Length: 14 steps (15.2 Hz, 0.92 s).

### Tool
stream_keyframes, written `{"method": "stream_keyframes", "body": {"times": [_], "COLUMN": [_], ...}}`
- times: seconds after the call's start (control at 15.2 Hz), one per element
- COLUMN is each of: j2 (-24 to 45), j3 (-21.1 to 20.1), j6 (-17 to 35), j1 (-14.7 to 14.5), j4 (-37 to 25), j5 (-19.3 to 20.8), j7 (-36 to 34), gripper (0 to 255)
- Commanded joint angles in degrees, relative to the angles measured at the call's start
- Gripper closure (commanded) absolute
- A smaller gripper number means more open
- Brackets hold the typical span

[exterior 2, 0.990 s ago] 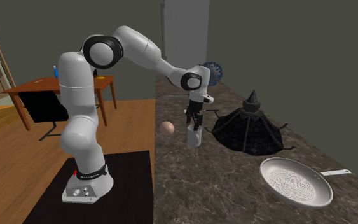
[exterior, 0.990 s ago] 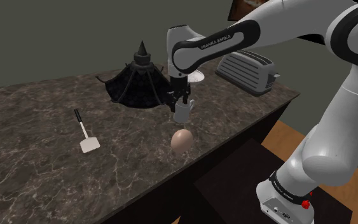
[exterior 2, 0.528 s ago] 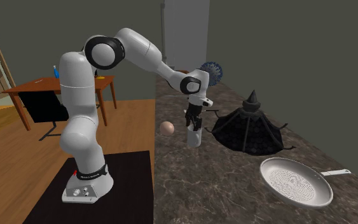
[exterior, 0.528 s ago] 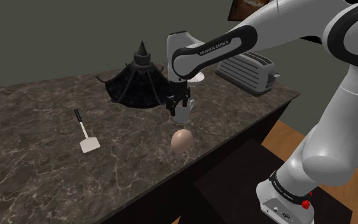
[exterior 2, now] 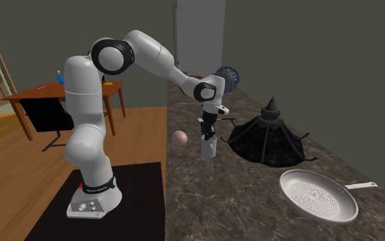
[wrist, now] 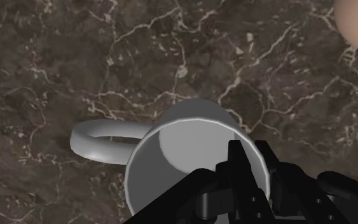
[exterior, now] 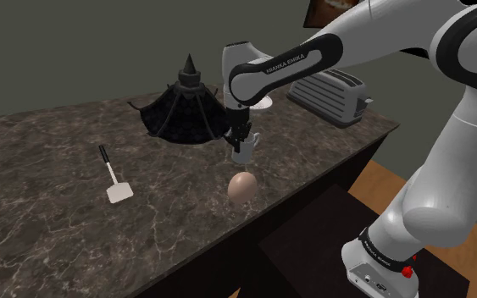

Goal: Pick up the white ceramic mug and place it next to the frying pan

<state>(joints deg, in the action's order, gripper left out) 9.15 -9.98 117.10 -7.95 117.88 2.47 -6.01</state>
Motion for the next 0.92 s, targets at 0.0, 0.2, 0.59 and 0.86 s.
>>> {"method": "stream_keyframes", "body": {"times": [0.0,0.2,0.59,0.86], "j2": [0.0,0.0,-1.8,-3.1], "j3": [0.0,0.0,-0.1,-0.1], "j6": [0.0,0.0,-3.5,-6.4], "j1": [0.0,0.0,0.1,0.1], "j4": [0.0,0.0,-1.7,-3.3], "j5": [0.0,0.0,-0.4,-0.7], "j7": [0.0,0.0,0.3,0.5], "gripper": [255,255,255,255]}}
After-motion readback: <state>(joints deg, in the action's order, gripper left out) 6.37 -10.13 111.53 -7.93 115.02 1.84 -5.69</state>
